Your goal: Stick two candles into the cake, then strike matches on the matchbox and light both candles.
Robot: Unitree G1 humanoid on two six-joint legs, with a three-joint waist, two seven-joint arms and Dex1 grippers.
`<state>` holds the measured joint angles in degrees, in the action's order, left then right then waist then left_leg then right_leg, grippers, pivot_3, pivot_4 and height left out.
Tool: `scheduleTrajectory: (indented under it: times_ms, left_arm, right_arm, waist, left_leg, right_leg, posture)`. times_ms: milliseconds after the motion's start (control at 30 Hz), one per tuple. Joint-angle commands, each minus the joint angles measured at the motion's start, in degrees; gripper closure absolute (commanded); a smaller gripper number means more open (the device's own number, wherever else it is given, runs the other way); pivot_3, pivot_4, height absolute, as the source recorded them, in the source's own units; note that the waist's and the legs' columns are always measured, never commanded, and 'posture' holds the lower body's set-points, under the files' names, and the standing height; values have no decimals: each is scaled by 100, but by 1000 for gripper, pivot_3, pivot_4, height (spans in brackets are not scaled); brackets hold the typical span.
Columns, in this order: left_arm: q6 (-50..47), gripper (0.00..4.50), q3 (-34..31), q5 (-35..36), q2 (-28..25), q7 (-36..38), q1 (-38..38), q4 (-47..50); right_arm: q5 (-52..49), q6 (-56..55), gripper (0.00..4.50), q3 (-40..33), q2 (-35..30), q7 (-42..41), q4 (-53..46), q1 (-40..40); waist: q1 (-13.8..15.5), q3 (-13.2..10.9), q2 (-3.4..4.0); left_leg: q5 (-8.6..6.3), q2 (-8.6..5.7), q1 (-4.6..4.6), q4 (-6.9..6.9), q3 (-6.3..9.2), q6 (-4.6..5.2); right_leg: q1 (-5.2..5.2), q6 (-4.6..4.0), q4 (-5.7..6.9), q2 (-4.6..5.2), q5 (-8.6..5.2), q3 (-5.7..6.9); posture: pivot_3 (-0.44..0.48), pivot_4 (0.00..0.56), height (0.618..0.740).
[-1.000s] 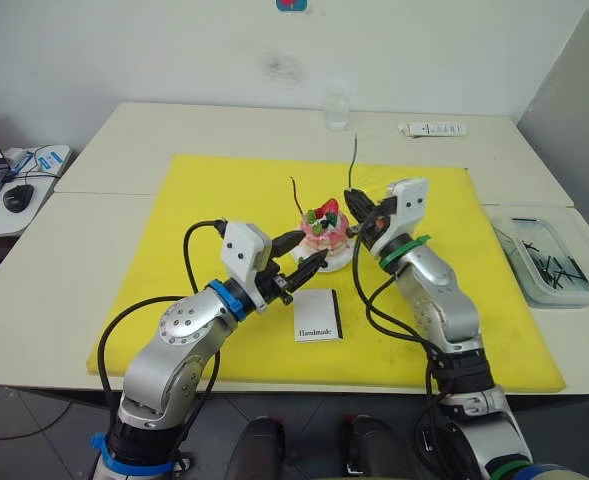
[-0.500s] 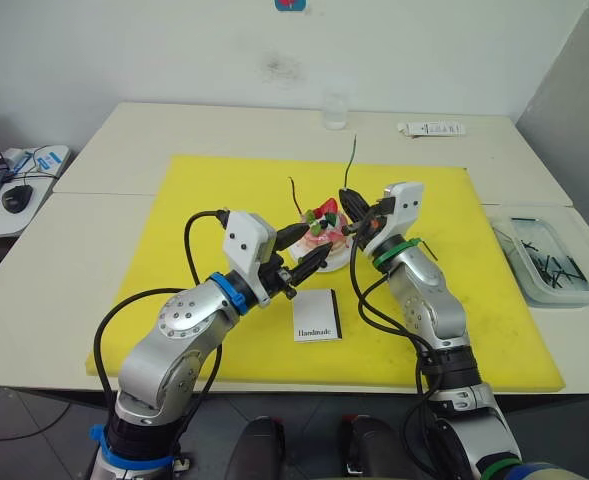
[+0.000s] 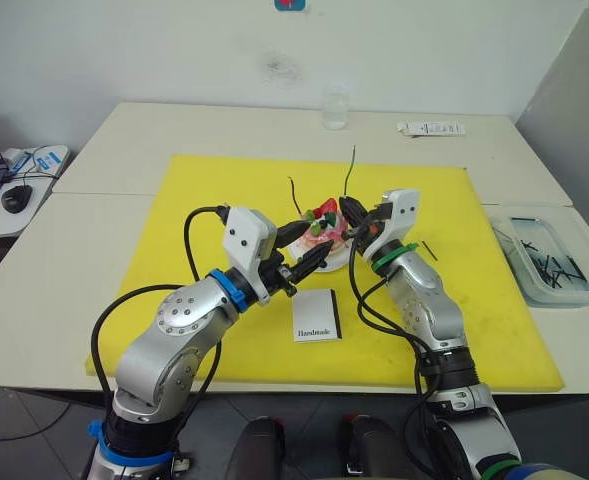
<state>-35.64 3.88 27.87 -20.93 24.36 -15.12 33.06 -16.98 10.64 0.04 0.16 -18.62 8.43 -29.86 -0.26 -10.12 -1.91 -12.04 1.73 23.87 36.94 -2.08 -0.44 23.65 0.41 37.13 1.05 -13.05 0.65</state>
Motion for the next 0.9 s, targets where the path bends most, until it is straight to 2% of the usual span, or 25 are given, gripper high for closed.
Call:
scheduleTrajectory:
  times_ms: [33,900]
  left_arm:
    - [69,1792,-68,-63,-85,-4,94,176]
    - [158,1792,-87,-17,-101,52,137,128]
  right_arm:
    - [-14,-194,4461,-90,10,-25,14,-64]
    - [-200,56,4461,-93,80,-26,-193,151]
  waist:
    - [-1,0,0]
    - [0,-1,1]
  left_leg:
    - [0,0,0,0,0,0]
    - [0,2,1,-4,0,0]
  right_leg:
    - [0,0,0,0,0,0]
    - [4,-5,-1,8,-3,1]
  posture:
    - [0,150,740]
    - [0,150,740]
